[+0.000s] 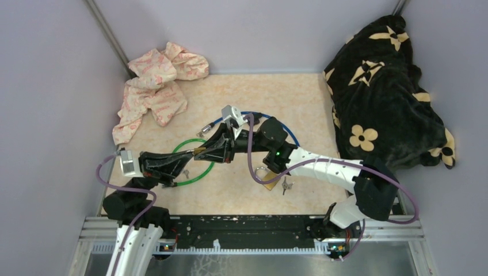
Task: Lock with the key
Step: Lock the lock.
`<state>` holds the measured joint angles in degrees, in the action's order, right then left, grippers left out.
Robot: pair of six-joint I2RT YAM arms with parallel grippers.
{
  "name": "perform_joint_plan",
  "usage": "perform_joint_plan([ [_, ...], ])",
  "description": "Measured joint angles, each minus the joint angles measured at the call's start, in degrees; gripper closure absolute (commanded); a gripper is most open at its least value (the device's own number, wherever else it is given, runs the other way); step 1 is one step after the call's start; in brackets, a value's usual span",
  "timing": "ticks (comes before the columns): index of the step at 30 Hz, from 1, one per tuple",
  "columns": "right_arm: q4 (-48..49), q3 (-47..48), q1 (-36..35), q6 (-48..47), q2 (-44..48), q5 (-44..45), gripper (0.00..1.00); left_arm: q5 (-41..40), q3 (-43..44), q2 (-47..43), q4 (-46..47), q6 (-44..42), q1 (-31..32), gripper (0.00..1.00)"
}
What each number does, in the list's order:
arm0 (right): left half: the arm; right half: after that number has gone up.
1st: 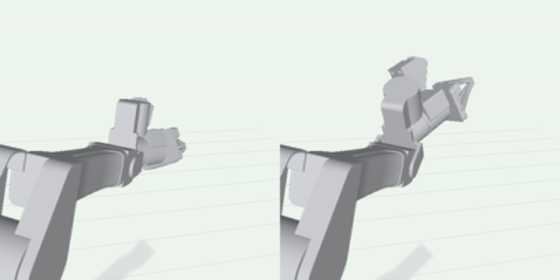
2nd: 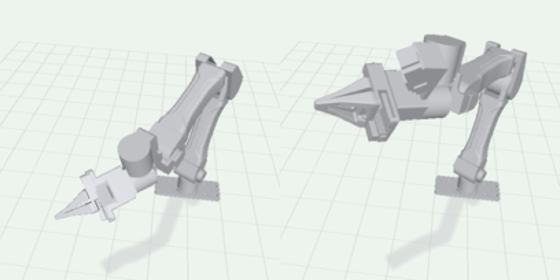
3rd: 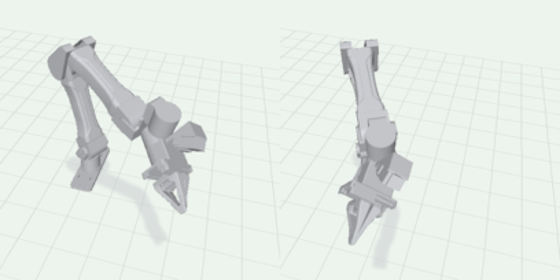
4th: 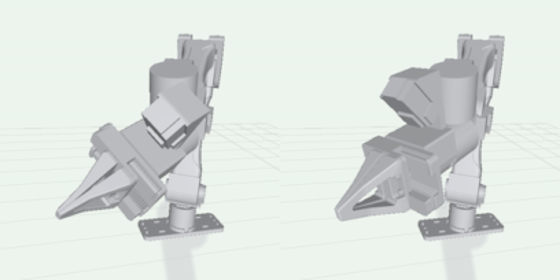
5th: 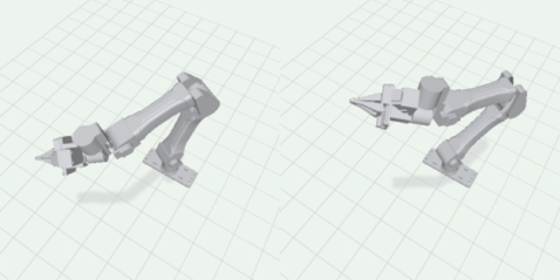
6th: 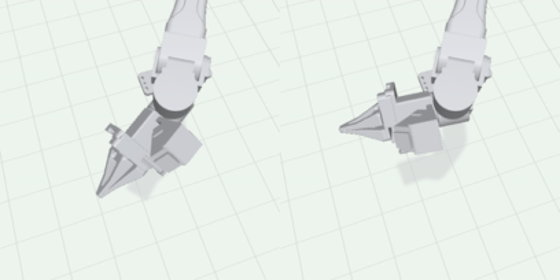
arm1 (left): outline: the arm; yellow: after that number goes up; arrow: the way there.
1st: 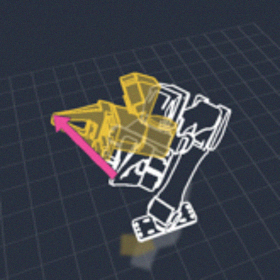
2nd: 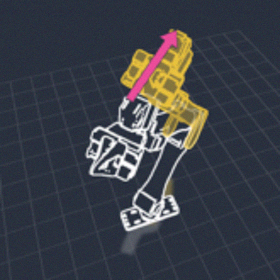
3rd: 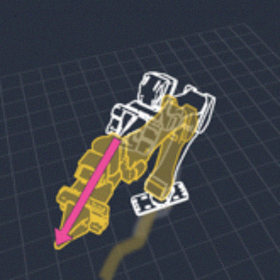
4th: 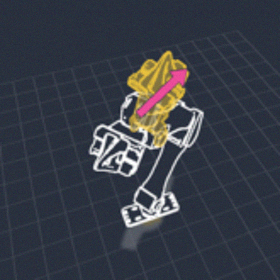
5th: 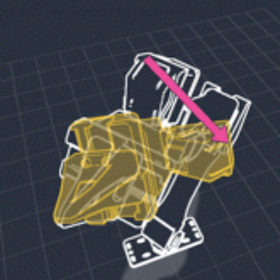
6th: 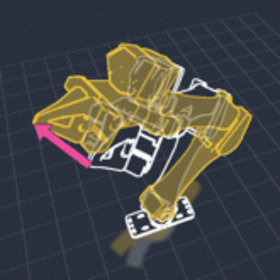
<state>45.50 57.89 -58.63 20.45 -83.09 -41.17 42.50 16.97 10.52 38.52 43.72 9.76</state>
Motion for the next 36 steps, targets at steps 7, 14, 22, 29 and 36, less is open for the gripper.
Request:
perform_joint_plan([
  [7, -1.64, 0.57, 0.04, -0.83, -0.37, 0.94, 1.0, -2.05, -1.09, 1.03, 0.5, 0.46, 1.01, 1.0],
  [14, -8.41, 1.49, 0.72, -3.48, 0.07, -0.85, 0.02, -3.34, -1.95, 1.07, -1.07, 0.46, 1.55, 1.0],
  [22, -26.86, -4.07, 5.64, -9.62, 10.45, -6.56, 0.02, 0.83, -2.47, -0.44, -9.55, -0.02, 0.68, 1.0],
  [29, -36.57, -4.17, 6.99, -15.96, 16.09, -3.72, 0.45, 4.15, -2.45, -0.85, -12.39, -2.21, 0.57, 1.0],
  [36, -40.54, -0.96, 6.99, -17.03, 12.22, -3.82, 0.53, 5.16, -2.45, -0.85, -13.88, -2.91, 0.39, 1.0],
])
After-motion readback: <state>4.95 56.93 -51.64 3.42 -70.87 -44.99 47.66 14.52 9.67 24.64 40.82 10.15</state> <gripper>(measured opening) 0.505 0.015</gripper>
